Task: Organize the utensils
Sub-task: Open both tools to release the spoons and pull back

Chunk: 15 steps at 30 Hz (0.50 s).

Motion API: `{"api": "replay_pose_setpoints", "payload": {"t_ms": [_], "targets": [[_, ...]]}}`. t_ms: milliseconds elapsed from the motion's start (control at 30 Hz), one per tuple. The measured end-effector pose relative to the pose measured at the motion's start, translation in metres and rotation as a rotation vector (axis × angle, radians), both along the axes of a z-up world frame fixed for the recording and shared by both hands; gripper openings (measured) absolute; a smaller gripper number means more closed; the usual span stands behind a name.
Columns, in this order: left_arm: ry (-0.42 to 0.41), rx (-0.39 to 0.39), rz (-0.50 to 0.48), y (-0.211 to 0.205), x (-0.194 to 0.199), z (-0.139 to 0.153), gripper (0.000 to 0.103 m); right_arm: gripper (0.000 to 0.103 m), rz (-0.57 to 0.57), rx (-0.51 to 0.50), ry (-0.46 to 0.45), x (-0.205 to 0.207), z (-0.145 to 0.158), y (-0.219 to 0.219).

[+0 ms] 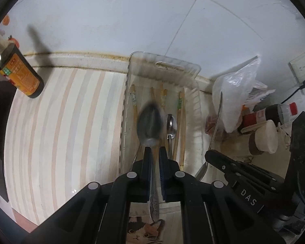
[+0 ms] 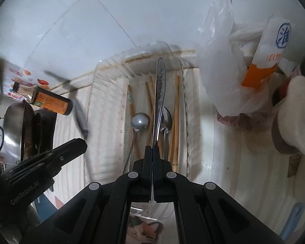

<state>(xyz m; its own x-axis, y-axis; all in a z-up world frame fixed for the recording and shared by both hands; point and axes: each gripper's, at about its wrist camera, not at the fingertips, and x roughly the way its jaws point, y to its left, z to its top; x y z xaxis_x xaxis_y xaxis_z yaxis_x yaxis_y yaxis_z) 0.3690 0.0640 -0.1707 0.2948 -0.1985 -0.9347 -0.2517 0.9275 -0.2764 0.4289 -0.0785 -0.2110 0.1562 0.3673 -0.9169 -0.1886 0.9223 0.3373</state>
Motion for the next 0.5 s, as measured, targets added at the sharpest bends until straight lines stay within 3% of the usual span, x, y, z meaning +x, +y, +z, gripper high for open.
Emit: {"api": "replay_pose_setpoints", "payload": {"t_ms": [133, 167, 267, 333, 500], "targets": [[0.014, 0.095, 0.016, -0.001, -0.002, -0.005, 0.009, 0.003, 0.0, -0.056, -0.017, 0.0, -0.005, -0.001], [0.013, 0.124, 0.016, -0.002, -0.003, -0.005, 0.016, 0.01, -0.006, -0.07, -0.027, -0.002, -0.004, -0.002], [0.009, 0.202, 0.024, -0.002, -0.009, -0.007, 0.051, 0.041, -0.021, -0.102, -0.052, -0.006, -0.003, -0.007], [-0.016, 0.24, 0.029, 0.0, -0.017, -0.005, 0.057, 0.051, -0.022, -0.17, -0.102, -0.013, 0.002, -0.007], [-0.061, 0.299, 0.04, 0.003, -0.036, -0.003, 0.089, 0.079, -0.032, -0.285, -0.202, -0.036, 0.009, -0.013]]}}
